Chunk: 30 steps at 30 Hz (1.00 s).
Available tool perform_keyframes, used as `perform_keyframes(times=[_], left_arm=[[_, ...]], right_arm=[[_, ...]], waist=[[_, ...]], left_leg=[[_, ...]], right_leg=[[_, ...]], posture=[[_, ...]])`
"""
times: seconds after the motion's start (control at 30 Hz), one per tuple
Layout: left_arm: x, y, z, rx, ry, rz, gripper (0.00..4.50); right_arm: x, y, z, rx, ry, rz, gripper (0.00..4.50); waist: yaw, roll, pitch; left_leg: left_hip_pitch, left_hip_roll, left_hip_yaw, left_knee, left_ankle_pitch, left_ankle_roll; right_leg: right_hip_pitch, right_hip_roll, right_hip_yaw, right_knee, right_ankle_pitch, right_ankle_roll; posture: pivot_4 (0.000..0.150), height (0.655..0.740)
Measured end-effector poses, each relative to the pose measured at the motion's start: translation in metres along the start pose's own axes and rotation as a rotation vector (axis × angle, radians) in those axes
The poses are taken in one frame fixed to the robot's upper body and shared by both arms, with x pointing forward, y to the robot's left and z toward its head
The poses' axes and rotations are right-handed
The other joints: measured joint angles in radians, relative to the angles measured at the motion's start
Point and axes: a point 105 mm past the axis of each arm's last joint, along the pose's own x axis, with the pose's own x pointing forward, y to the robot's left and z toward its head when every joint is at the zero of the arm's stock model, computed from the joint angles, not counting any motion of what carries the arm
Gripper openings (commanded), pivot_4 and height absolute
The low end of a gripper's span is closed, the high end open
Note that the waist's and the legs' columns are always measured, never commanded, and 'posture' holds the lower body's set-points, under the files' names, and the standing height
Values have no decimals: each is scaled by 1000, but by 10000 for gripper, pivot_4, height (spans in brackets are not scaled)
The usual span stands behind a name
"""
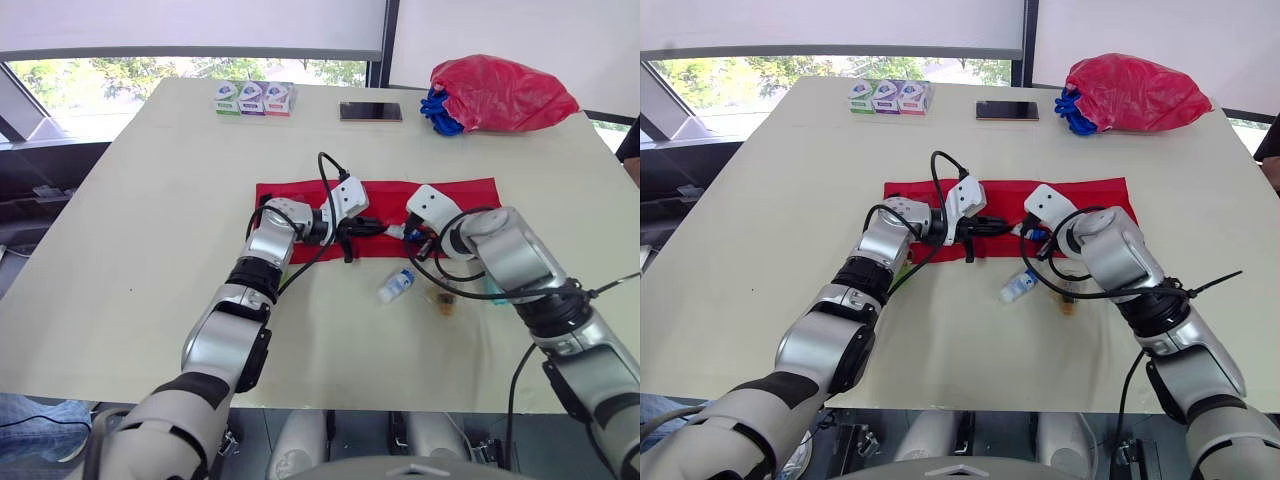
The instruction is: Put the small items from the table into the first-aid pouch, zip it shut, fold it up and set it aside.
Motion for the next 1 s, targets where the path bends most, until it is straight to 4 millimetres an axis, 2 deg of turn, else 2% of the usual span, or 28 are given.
perform_keyframes(times=[0.17, 0.3, 0.5, 0.63, 0.7, 0.73, 0.8, 0.97, 1.0], left_arm=[[5, -6, -1, -9, -6, -17, 0], [6, -6, 0, -9, -14, -17, 0], [6, -6, 1, -9, -21, -19, 0], [7, -6, -1, -14, -18, -19, 0], [7, -6, -4, -26, -13, -19, 0], [7, -6, -4, -27, -13, -19, 0], [7, -6, -4, -27, -12, -19, 0], [5, -4, -7, -31, -5, -14, 0], [5, -4, -7, -29, -6, -14, 0]], right_arm=[[8, 12, 16, 96, -29, 13, 25], [9, 15, 19, 196, -36, 25, 25], [5, 16, 17, 255, -35, 49, 25], [2, 17, 14, 271, -51, 78, 18903], [-3, 23, 18, 275, -77, 120, 29973], [-6, 24, 18, 271, -87, 132, 33877], [-11, 26, 18, 263, -97, 155, 33877], [-30, 16, 14, 231, -126, 180, 33877], [-35, 13, 12, 219, -129, 180, 31753]], waist=[[0, 0, 0], [0, 0, 0], [0, 0, 0], [-2, 0, 0], [-2, 0, 0], [-2, 0, 0], [-2, 0, 0], [-1, 0, 0], [-1, 0, 0]], left_leg=[[0, 0, 0, 0, 0, 0], [0, 0, 0, 0, 0, 0], [0, 0, 0, 0, 0, 1], [0, 0, 0, 0, -1, 1], [0, 0, 0, -1, -1, 2], [0, 0, 0, -1, -1, 2], [0, 0, 0, -1, -1, 2], [0, 0, 0, -1, -1, 2], [0, 0, -1, -1, -1, 3]], right_leg=[[0, 0, 0, 0, 0, 0], [0, 0, 0, 0, 0, 0], [0, 0, 0, 0, 0, 0], [0, 0, 0, 0, 0, 0], [0, 0, 0, 0, 0, 0], [0, 0, 0, 0, 0, 0], [0, 0, 0, 0, 0, 0], [0, 0, 0, 0, 0, 0], [0, 0, 0, 0, 0, 0]], posture=[[1500, 7400], [1500, 7400], [1500, 7400], [1500, 7400], [1500, 7400], [1500, 7400], [1500, 7400], [1500, 7400], [1500, 7400]])
